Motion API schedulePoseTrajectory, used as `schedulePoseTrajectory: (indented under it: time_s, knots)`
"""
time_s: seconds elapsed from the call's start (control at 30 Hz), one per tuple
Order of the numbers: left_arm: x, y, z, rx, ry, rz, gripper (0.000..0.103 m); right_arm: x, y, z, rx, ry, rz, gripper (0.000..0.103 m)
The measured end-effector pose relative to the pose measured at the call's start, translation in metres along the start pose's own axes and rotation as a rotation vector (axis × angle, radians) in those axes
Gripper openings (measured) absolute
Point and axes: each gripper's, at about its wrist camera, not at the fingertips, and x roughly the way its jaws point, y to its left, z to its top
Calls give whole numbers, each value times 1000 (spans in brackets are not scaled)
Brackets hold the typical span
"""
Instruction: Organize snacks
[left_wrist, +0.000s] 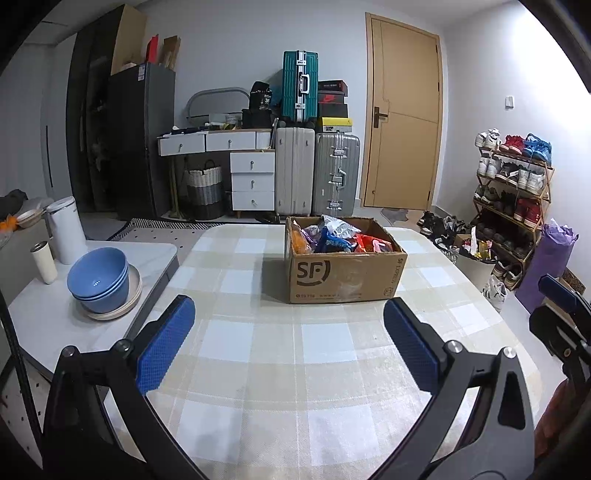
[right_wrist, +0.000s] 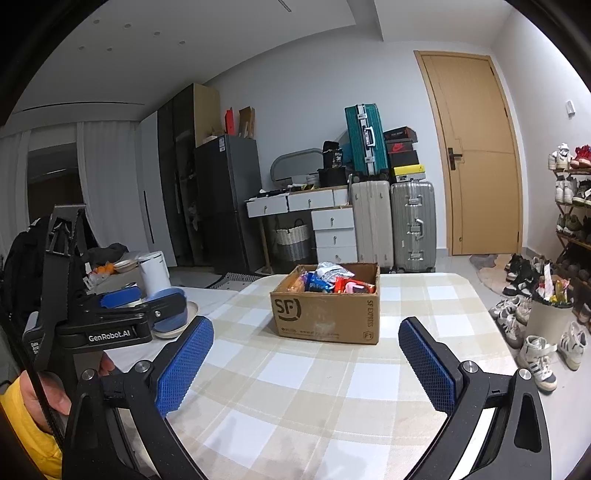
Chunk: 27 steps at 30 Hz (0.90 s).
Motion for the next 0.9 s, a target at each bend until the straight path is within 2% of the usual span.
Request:
schedulePoseTrajectory:
  time_s: [0.9]
  knots:
    - [8,-9,-7,12,15,-18,102,1,4,-7,10,7,3,102]
